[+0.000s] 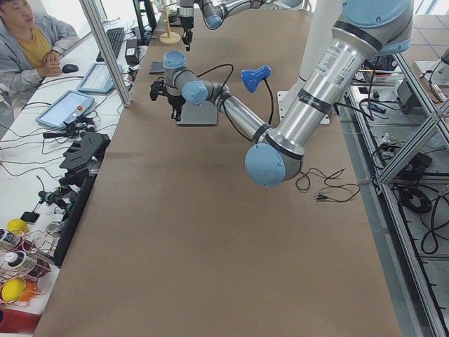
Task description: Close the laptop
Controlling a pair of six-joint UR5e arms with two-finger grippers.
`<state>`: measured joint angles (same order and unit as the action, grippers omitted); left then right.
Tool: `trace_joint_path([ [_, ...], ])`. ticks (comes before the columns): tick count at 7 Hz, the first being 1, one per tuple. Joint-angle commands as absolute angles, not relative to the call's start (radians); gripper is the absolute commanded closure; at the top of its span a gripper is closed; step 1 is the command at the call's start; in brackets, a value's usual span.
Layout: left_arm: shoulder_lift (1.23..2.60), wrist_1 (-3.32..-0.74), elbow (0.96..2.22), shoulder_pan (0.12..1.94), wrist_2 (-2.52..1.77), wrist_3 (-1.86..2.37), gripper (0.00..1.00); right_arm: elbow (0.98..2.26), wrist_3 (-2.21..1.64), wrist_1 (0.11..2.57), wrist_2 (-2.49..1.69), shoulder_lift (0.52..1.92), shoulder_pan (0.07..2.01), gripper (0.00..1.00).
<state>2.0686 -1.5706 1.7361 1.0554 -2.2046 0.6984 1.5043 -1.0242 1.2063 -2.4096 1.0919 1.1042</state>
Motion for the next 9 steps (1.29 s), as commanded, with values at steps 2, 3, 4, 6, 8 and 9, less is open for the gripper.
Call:
trace_joint_path([
  [2,1.785,-1.457,1.939,1.299,-2.302,0.311,1.00,1.826,-0.663,1.403,-2.451,1.426,1.279,1.00],
  [3,1.694,-1.457,1.950,1.369,-2.301,0.167,1.00,1.871,-0.464,1.513,-2.436,1.484,1.343,1.00],
  [4,1.622,-1.460,1.936,1.447,-2.299,0.037,1.00,1.873,-0.266,1.576,-2.418,1.533,1.418,1.00],
  [6,1.499,-1.465,1.890,1.575,-2.296,-0.249,0.03,1.873,-0.044,1.632,-2.367,1.623,1.512,0.16],
  [8,1.467,-1.454,1.888,1.664,-2.299,-0.281,0.02,1.875,0.013,1.632,-2.333,1.672,1.538,0.00],
  [9,1.445,-1.453,1.885,1.666,-2.295,-0.275,0.02,1.873,0.034,1.647,-2.315,1.674,1.542,0.00],
])
